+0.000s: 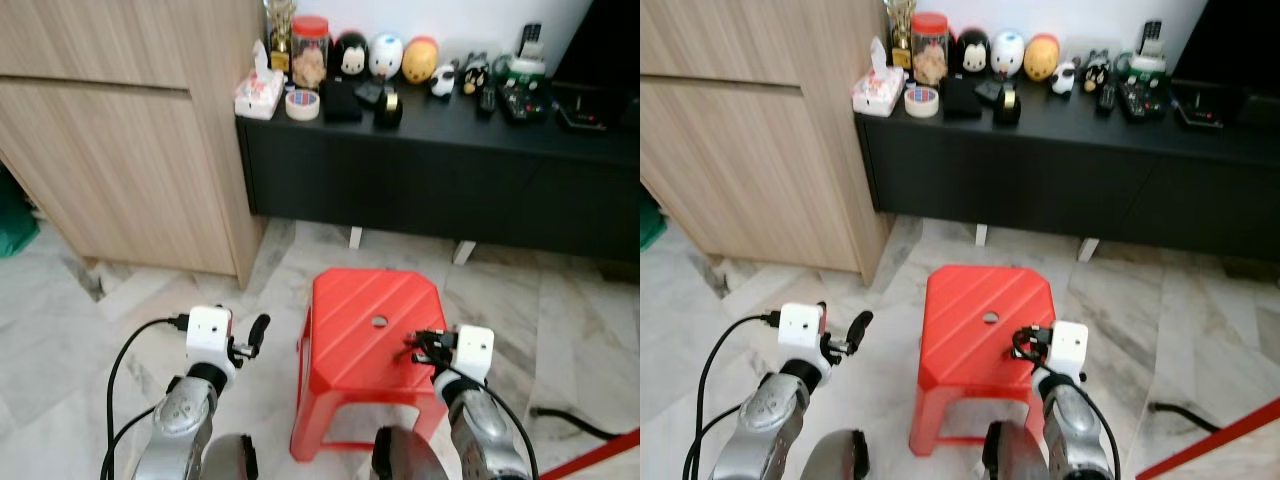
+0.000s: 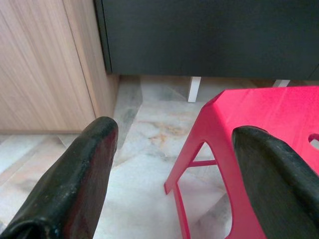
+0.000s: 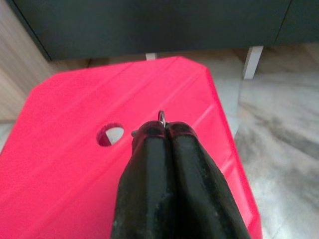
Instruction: Hang keys on a hook
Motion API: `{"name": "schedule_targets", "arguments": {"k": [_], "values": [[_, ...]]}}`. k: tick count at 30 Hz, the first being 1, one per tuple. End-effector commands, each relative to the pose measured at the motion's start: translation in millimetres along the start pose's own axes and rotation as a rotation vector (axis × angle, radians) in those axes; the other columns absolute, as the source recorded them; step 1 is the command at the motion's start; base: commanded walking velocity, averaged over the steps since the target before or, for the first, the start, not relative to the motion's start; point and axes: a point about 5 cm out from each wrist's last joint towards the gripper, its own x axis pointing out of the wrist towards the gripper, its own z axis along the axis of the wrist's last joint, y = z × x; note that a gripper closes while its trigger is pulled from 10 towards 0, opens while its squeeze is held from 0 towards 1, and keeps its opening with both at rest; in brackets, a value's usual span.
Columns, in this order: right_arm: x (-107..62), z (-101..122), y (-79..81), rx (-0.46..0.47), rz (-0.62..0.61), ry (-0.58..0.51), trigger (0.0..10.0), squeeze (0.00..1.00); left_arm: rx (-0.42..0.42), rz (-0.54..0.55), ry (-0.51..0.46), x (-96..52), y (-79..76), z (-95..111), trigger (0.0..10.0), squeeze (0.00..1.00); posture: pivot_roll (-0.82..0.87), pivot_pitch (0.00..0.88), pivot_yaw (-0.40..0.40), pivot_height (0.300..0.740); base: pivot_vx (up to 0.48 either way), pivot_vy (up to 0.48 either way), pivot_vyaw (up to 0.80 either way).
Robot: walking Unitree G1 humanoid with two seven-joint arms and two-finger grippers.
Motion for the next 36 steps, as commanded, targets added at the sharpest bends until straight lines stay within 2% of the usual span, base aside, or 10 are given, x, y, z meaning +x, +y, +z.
{"name": "schedule_targets", "arguments": {"k": [1, 5, 10, 15, 20, 36], "values": [[-1.3, 9, -0.2, -0.034, 0.012, -0.062, 10.0, 0.0, 0.007, 0.013, -0.002, 1.0, 4.1, -1, 10.0, 0.0, 0.07, 0.0, -0.082, 0.614, 0.0, 0.0, 0.0], [-2.2, 24, -0.5, -0.065, 0.011, -0.148, 10.0, 0.0, 0.005, 0.019, 0.0, 1.4, 6.3, -5, 10.0, 0.0, 0.06, 0.0, -0.08, 0.614, 0.0, 0.0, 0.0], [1.3, 35, 1.6, -0.077, 0.019, -0.176, 10.0, 0.0, 0.003, 0.022, 0.0, 3.2, 6.9, -6, 10.0, 0.0, 0.06, 0.0, -0.082, 0.614, 0.0, 0.0, 0.0], [2.9, 35, 0.1, -0.075, 0.005, -0.165, 10.0, 0.0, 0.001, 0.024, -0.002, 4.9, 7.4, -7, 10.0, 0.0, 0.07, 0.0, -0.085, 0.619, 0.0, 0.0, 0.0], [3.6, 30, -0.3, -0.076, -0.005, -0.133, 10.0, 0.0, -0.001, 0.028, -0.001, 4.9, 8.3, -10, 10.0, 0.0, 0.07, 0.0, -0.086, 0.654, 0.0, 0.0, 0.0], [2.9, 26, -0.7, -0.077, -0.002, -0.113, 10.0, 0.0, -0.01, 0.033, 0.01, 4.4, 9.6, -19, 10.0, 0.0, 0.07, 0.0, -0.089, 0.724, 0.0, 0.0, 0.0]]}}
